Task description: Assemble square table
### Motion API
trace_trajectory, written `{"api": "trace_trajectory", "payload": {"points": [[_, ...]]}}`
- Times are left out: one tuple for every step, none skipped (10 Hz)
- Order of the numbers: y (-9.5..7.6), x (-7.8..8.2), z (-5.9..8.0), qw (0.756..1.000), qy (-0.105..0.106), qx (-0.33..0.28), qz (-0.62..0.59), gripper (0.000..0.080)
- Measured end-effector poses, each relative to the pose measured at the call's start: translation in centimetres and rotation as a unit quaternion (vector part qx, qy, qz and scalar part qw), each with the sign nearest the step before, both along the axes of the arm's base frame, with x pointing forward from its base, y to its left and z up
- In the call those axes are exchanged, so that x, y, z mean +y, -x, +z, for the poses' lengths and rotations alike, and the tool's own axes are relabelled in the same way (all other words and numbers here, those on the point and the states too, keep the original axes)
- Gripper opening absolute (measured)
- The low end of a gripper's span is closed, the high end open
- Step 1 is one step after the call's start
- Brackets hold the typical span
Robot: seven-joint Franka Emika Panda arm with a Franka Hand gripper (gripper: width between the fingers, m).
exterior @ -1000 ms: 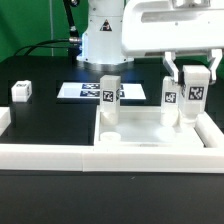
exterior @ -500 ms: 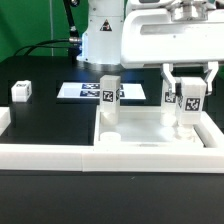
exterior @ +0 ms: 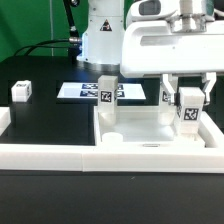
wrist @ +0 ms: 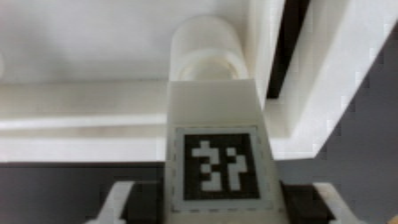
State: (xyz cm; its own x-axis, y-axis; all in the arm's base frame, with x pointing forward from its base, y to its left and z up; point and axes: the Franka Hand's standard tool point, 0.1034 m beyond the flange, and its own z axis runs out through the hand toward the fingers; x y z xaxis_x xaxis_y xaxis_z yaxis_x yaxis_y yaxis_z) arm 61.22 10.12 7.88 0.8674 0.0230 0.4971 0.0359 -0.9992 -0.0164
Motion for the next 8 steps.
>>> {"api": "trace_trajectory", "payload": {"points": [[-0.24,-0.08,-0.05,1.0,0.003,-0.014,0.005,0.0291],[-0.43,-0.14,-0.03,1.0,0.004,-0.025,0.007,0.0291],[-0.51,-0.15,-0.01,1.0,0.005,-0.029,0.008,0.0291],[-0.51,-0.15,-0.01,1.0,0.005,-0.029,0.008,0.0291],[-0.5,-0.18,-0.01,0.999,0.007,-0.029,0.01,0.0291],[-0.5,-0.23,-0.03,0.999,0.009,-0.029,0.012,0.0389],[-0.5,-0.23,-0.03,0.999,0.011,-0.029,0.015,0.0389],[-0.5,-0.24,-0.04,0.999,0.012,-0.029,0.017,0.056]]}}
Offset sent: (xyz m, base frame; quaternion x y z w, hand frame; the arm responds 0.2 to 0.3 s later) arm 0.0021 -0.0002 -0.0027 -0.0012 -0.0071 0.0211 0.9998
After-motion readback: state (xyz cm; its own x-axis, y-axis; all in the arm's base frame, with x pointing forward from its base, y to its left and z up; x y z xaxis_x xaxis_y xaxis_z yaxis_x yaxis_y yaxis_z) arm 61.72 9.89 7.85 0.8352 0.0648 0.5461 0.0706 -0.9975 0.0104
